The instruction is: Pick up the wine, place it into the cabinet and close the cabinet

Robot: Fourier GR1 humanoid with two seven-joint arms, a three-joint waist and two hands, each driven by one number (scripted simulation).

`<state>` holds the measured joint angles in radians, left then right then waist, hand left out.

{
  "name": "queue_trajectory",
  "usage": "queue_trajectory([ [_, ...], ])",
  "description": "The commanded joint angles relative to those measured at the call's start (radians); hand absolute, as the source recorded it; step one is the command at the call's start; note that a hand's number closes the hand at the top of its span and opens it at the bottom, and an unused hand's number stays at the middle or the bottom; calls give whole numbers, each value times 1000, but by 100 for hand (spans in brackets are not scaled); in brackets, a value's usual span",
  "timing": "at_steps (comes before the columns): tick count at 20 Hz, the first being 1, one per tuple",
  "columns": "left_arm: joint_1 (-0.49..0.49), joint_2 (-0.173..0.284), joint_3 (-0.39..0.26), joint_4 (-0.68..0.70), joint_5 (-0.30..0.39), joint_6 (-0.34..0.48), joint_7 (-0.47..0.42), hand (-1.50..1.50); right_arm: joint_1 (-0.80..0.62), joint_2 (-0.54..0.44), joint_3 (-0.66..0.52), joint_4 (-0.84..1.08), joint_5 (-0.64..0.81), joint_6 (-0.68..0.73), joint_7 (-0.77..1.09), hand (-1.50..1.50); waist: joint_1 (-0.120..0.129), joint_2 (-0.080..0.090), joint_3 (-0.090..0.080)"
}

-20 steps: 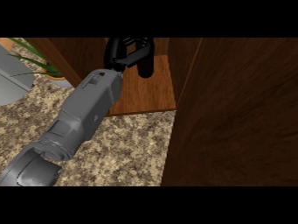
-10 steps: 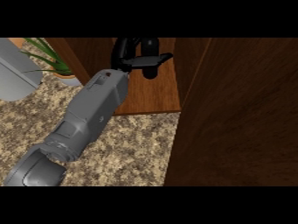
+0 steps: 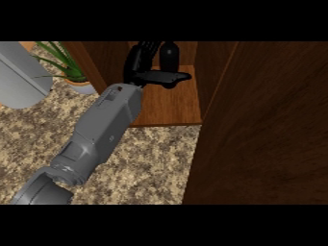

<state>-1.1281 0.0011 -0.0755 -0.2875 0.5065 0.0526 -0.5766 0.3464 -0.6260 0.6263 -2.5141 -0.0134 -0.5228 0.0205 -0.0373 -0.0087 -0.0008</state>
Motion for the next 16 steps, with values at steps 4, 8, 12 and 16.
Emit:
queue_trajectory([
  [4, 164, -1, -83, -156, 45, -88, 31, -150, 86, -48, 11, -216, -17, -17, 79, -150, 29, -14, 0],
  [8, 256, -1, -130, -302, 81, -70, 72, -150, 81, -15, 32, -145, 1, -27, 38, -150, 46, -11, 1],
  [12, 399, -1, -236, -420, 99, -26, 41, -150, 69, -46, 23, -224, 8, -40, 107, -150, 44, -13, -1],
  [16, 539, -1, -297, -561, 86, -11, 60, -150, 44, -42, -27, -215, -39, -35, 94, -150, 54, -7, 0],
])
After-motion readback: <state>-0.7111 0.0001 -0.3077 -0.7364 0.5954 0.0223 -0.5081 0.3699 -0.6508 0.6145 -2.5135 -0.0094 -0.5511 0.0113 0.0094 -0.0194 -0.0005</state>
